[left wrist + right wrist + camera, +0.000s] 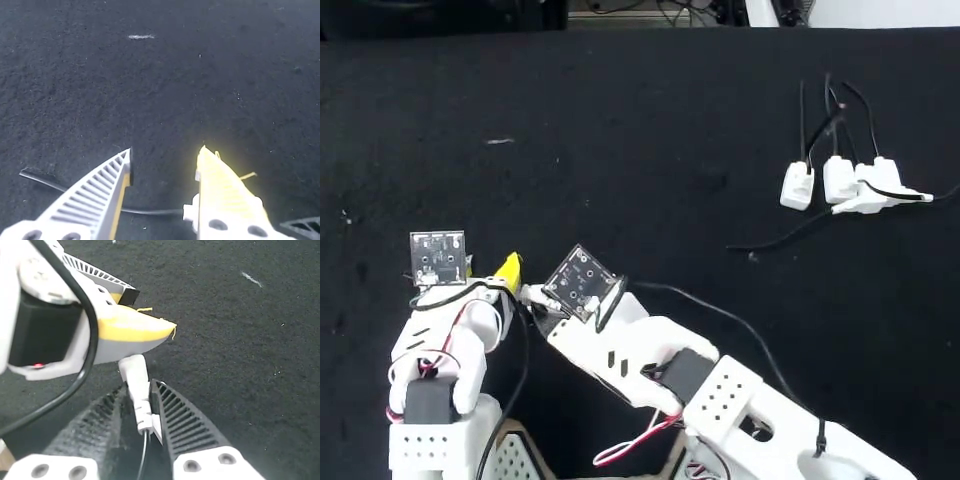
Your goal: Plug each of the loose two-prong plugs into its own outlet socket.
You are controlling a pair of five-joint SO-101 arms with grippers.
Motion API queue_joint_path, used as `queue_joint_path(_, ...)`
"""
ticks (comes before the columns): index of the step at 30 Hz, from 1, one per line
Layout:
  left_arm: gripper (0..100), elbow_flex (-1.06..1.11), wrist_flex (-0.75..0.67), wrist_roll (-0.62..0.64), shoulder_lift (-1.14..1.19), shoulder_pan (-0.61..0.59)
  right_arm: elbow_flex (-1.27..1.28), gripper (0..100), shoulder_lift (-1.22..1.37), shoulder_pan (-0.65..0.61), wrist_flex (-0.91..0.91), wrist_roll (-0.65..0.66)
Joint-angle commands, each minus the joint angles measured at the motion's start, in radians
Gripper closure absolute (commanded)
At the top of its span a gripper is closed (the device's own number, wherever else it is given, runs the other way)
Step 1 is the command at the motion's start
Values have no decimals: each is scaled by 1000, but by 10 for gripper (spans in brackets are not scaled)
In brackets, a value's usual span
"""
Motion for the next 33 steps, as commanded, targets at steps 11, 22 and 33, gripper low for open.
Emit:
queue_joint_path(11, 777, 4, -5, -14, 8, 35, -25, 988, -216, 31, 87, -6)
queue_joint_path(22, 777, -1, -5, -14, 8, 33, -18, 988, -234, 40, 98, -3)
queue_joint_path(33, 777, -51, -100, 117, 8, -378, 41, 889, -48, -12, 117, -9)
